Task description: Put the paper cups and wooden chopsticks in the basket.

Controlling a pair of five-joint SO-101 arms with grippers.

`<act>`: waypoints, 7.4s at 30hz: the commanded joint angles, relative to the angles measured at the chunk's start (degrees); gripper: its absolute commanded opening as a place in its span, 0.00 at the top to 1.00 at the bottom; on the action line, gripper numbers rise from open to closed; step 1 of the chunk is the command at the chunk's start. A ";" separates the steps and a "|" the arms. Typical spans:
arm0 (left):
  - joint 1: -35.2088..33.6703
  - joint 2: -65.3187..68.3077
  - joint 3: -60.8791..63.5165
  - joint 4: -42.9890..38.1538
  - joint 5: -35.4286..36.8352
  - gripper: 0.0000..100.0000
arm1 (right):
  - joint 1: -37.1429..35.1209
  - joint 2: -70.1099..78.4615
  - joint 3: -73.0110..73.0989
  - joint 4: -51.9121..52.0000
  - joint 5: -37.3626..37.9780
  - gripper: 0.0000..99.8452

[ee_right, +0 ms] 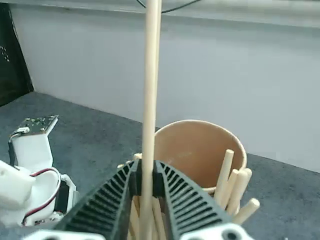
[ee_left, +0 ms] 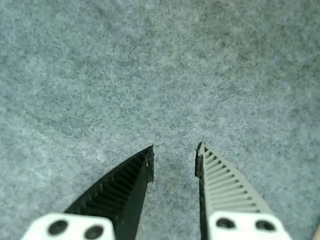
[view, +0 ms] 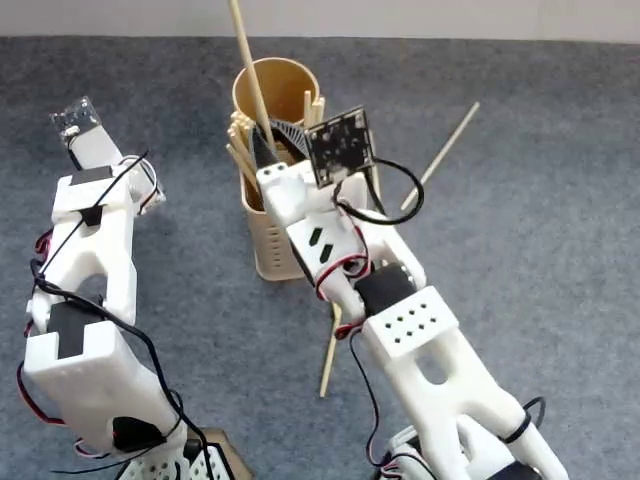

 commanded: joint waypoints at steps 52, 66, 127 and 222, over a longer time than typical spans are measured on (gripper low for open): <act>1.19 -0.31 -0.66 -0.88 0.18 0.84 | 10.68 13.49 15.60 20.88 -0.88 0.72; 1.19 -0.31 -0.48 -0.88 0.18 0.84 | 12.00 29.58 7.08 25.98 1.67 0.72; 1.19 -0.22 -0.31 -0.88 0.18 0.84 | -1.98 -6.55 17.10 -8.84 6.59 0.99; 2.07 8.75 -11.03 6.77 0.26 0.84 | 30.90 95.34 -100.35 65.89 -5.45 0.74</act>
